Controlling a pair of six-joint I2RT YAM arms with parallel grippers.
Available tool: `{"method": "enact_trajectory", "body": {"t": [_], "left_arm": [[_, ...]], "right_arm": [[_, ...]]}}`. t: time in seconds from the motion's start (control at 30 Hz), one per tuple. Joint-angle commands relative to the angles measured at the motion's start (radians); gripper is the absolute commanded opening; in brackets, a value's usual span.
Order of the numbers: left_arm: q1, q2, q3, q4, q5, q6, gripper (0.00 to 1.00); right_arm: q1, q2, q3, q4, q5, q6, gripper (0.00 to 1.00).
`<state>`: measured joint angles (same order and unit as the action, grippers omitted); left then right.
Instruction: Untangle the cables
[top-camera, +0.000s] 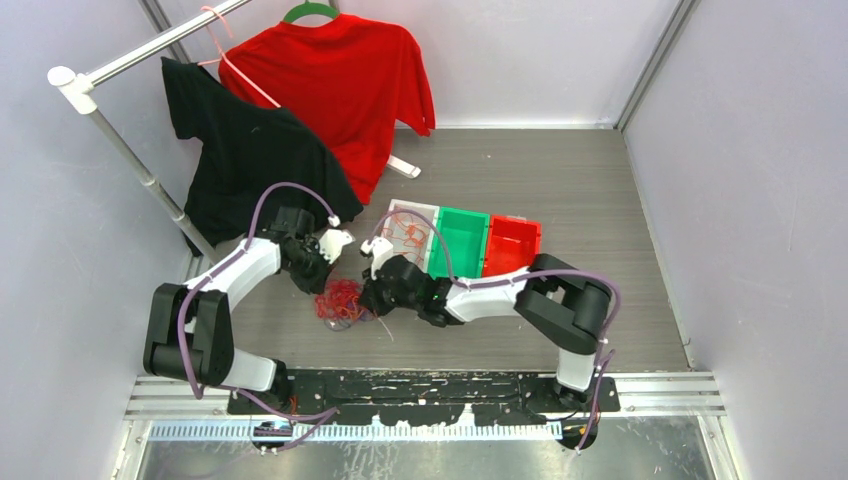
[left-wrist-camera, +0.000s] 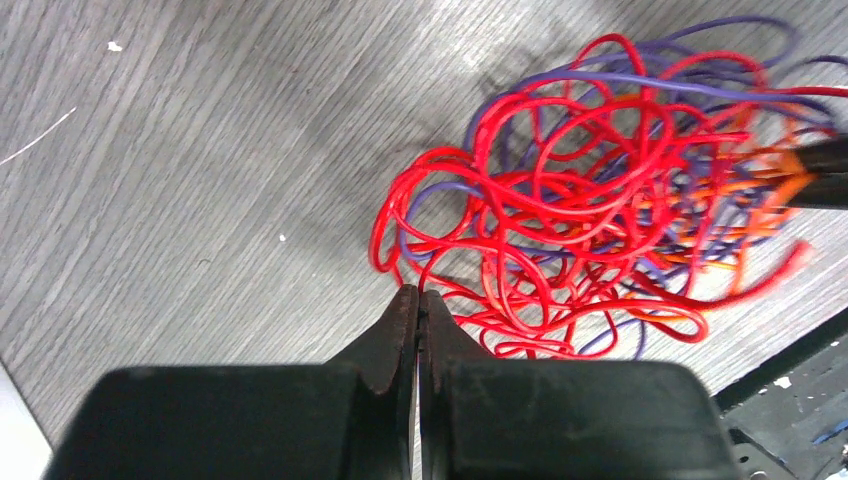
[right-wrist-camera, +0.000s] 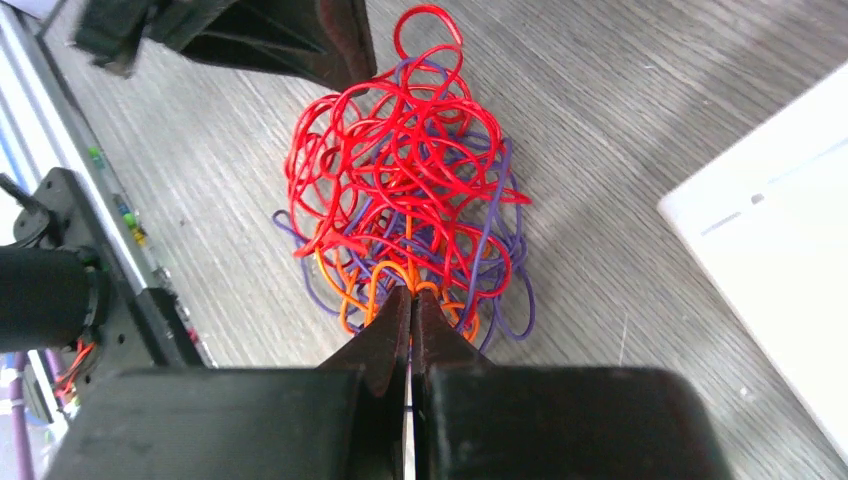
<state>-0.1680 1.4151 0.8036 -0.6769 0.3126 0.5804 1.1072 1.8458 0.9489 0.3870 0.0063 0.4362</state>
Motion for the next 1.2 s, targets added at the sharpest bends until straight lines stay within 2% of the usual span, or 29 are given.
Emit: {"method": "enact_trajectory", "body": {"t": [0.0, 0.4, 0.53, 0.73, 0.77, 0.8, 0.9, 0.97, 1.07, 1.17], "left_arm": [[0.009, -0.002, 0.027, 0.038, -0.064, 0.027, 0.00], [0.044, 0.004, -0.033, 0.102, -0.157, 0.102, 0.00], [0.093, -0.013, 0.025, 0.025, -0.066, 0.081, 0.00], [0.191, -0.081, 0.173, -0.197, 0.167, 0.105, 0.00], [0.209, -0.093, 0.216, -0.245, 0.223, 0.108, 0.02], [0.219, -0.107, 0.247, -0.291, 0.289, 0.109, 0.08], [0.221, -0.136, 0.318, -0.433, 0.479, 0.136, 0.33], [0.221, -0.171, 0.343, -0.500, 0.591, 0.148, 0.46], [0.210, -0.194, 0.349, -0.564, 0.718, 0.146, 0.55], [0.171, -0.213, 0.327, -0.552, 0.724, 0.123, 0.56]], "right_arm": [[0.005, -0.151, -0.062, 0.059, 0.001, 0.002, 0.01], [-0.002, -0.350, -0.169, 0.075, -0.025, 0.018, 0.01], [-0.011, -0.370, -0.132, 0.067, -0.045, 0.010, 0.01], [-0.019, -0.355, -0.087, 0.113, -0.064, -0.002, 0.01], [-0.019, -0.343, -0.070, 0.107, -0.067, -0.005, 0.01], [-0.020, -0.330, -0.055, 0.104, -0.073, -0.008, 0.01], [-0.020, -0.297, -0.023, 0.112, -0.057, -0.008, 0.01], [-0.020, -0.278, -0.007, 0.115, -0.035, -0.013, 0.01], [-0.017, -0.256, 0.014, 0.125, 0.004, -0.006, 0.01], [-0.008, -0.248, 0.024, 0.153, 0.048, -0.002, 0.01]]}}
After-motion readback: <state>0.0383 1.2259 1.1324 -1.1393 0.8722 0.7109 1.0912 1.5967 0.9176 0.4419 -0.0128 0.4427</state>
